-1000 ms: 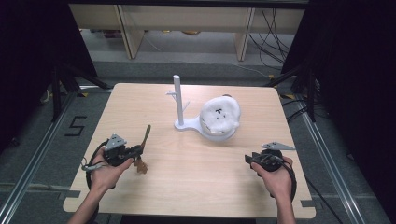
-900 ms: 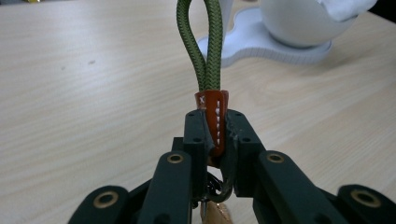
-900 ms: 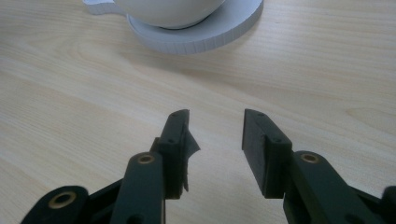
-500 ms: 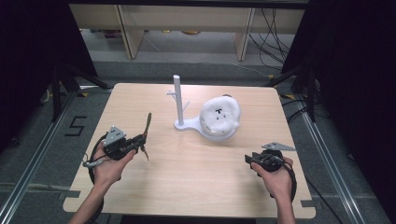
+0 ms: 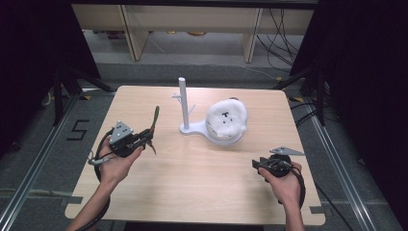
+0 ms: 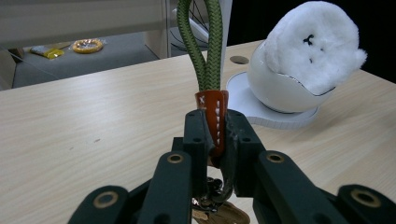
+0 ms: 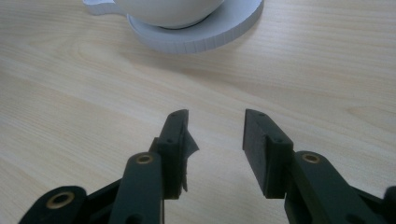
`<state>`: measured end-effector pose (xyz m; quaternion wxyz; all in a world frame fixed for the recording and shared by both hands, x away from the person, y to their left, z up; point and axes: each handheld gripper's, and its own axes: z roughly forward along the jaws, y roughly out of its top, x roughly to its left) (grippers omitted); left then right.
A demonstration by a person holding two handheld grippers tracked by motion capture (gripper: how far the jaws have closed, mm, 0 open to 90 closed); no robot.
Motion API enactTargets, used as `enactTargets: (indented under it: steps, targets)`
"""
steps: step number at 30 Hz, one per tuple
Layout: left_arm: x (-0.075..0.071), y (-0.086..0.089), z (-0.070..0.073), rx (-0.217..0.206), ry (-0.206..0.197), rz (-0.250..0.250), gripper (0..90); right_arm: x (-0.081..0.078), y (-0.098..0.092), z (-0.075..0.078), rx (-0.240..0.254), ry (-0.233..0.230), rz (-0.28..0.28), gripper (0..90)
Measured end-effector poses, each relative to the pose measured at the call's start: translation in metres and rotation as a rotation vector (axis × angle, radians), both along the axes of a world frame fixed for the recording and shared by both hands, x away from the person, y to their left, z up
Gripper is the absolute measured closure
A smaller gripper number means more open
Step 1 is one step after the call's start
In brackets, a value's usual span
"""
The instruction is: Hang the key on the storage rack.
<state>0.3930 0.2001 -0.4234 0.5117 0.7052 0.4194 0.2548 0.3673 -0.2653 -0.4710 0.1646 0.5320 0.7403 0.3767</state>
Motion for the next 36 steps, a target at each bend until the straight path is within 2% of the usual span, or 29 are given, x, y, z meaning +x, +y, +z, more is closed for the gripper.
enactTargets:
  steps: [3, 4, 11, 13, 14, 27, 33, 35, 36]
  targets:
    - [0.004, -0.004, 0.003, 0.001, -0.013, -0.007, 79.8, 0.0, 0.0, -0.001, 0.0, 0.003, 0.002, 61.3]
    - [0.005, -0.005, 0.004, 0.005, -0.016, -0.006, 79.7, -0.002, 0.003, 0.0, 0.03, 0.035, -0.019, 61.2]
    - [0.015, -0.011, 0.009, 0.016, -0.028, -0.007, 79.7, -0.002, 0.003, 0.0, 0.036, 0.037, -0.017, 61.1]
    - [0.017, -0.012, 0.01, 0.018, -0.033, -0.006, 79.7, -0.002, 0.002, 0.0, 0.034, 0.033, -0.015, 61.1]
    - [0.02, -0.013, 0.012, 0.015, -0.037, -0.004, 79.7, 0.0, 0.0, -0.001, 0.017, 0.014, 0.004, 61.1]
    - [0.033, -0.021, 0.018, 0.035, -0.048, -0.01, 79.7, 0.0, -0.001, -0.001, 0.01, 0.011, -0.005, 61.0]
    - [0.039, -0.027, 0.021, 0.053, -0.044, -0.016, 79.6, 0.0, -0.001, 0.0, 0.022, 0.009, 0.003, 61.0]
    - [0.042, -0.029, 0.02, 0.052, -0.042, -0.018, 79.6, 0.0, -0.002, 0.0, 0.012, 0.003, 0.0, 61.0]
    - [0.043, -0.03, 0.02, 0.054, -0.042, -0.02, 79.6, 0.0, -0.002, -0.001, 0.023, -0.004, 0.004, 60.9]
